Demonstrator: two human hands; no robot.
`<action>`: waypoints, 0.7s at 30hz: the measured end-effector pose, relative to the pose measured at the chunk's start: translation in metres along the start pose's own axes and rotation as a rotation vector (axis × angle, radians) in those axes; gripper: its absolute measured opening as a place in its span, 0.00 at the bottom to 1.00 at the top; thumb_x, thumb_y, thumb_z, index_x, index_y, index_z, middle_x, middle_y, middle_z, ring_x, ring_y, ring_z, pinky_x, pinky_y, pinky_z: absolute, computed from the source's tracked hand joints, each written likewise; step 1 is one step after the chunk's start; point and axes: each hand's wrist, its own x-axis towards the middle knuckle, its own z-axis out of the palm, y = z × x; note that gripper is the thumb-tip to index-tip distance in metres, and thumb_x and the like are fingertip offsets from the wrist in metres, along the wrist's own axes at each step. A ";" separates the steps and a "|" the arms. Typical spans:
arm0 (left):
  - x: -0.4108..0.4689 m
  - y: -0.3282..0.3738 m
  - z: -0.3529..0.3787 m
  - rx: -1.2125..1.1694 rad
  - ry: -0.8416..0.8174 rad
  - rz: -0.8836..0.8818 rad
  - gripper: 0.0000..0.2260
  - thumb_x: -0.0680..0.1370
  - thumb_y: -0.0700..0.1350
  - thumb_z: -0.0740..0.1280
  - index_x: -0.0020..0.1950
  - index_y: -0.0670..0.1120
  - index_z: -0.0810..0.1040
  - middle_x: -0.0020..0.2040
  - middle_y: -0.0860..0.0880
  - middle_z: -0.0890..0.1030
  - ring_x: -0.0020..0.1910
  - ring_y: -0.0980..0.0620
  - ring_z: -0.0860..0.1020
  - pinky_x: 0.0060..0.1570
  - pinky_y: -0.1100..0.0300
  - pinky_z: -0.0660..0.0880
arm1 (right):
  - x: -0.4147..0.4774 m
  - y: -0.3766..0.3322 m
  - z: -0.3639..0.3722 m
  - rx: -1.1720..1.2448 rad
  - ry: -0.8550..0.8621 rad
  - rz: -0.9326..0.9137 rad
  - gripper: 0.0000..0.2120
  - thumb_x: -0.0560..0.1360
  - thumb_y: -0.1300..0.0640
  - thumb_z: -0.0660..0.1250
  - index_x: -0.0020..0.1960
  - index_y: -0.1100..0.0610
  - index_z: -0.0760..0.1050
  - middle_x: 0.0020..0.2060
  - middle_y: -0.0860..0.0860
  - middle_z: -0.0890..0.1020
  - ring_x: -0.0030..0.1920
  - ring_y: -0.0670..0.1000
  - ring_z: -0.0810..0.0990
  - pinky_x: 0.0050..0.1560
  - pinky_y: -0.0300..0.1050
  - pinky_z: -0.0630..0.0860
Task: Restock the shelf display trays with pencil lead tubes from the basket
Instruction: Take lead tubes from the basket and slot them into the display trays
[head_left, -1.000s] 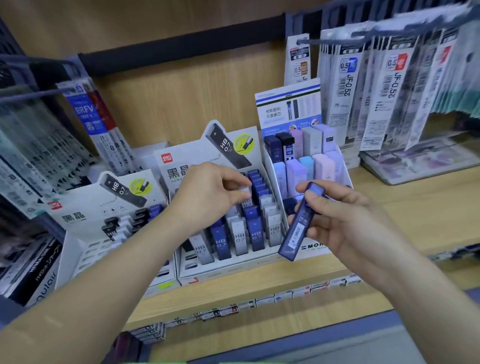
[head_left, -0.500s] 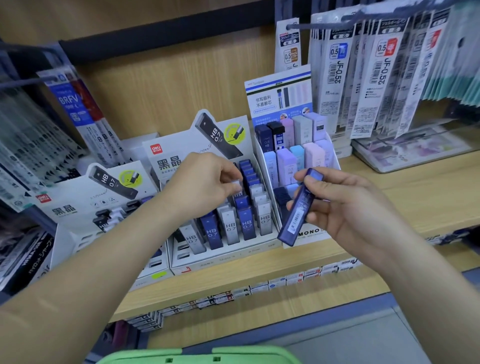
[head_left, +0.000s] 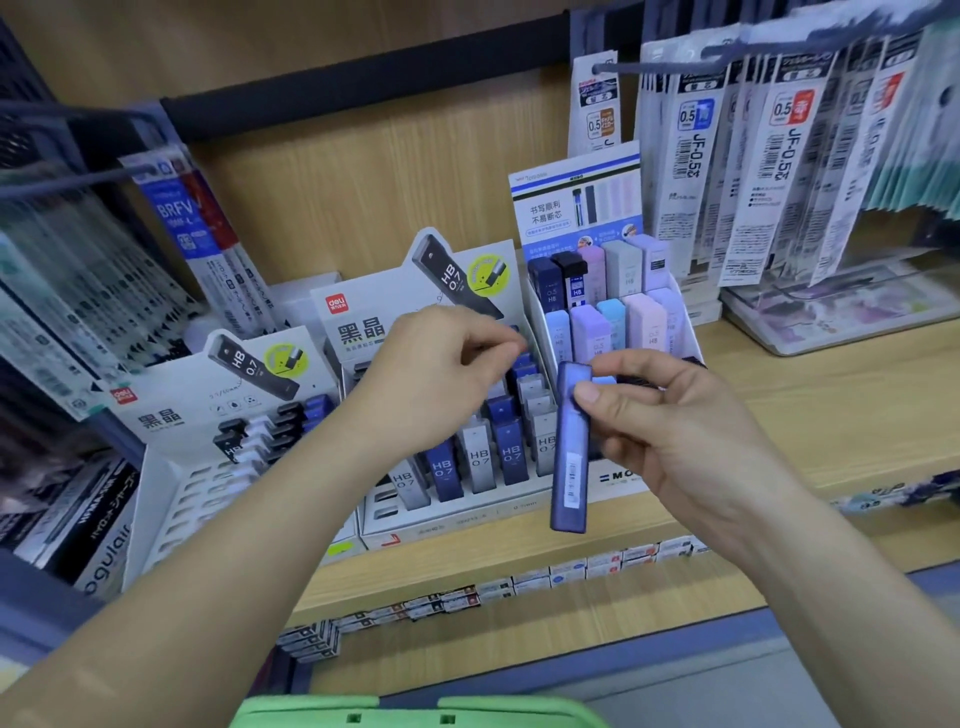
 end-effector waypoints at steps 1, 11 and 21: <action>-0.008 0.006 -0.003 -0.231 -0.067 -0.021 0.07 0.78 0.46 0.67 0.51 0.50 0.84 0.43 0.57 0.83 0.45 0.60 0.79 0.49 0.67 0.74 | -0.001 0.001 0.003 0.005 -0.016 0.004 0.16 0.59 0.58 0.74 0.46 0.57 0.77 0.32 0.53 0.84 0.29 0.47 0.77 0.30 0.37 0.71; -0.051 -0.006 -0.028 -0.588 0.050 -0.137 0.10 0.62 0.50 0.74 0.36 0.45 0.83 0.30 0.50 0.80 0.28 0.57 0.73 0.30 0.67 0.70 | -0.021 0.004 0.030 -0.144 -0.373 0.143 0.14 0.69 0.50 0.69 0.47 0.58 0.82 0.41 0.57 0.85 0.37 0.49 0.83 0.35 0.37 0.76; -0.021 -0.015 -0.042 -0.116 0.346 -0.099 0.04 0.75 0.43 0.71 0.48 0.49 0.85 0.36 0.63 0.80 0.36 0.62 0.77 0.40 0.71 0.72 | -0.007 0.010 0.004 -0.829 0.079 -0.325 0.10 0.78 0.61 0.66 0.46 0.45 0.80 0.33 0.46 0.80 0.35 0.49 0.79 0.35 0.35 0.73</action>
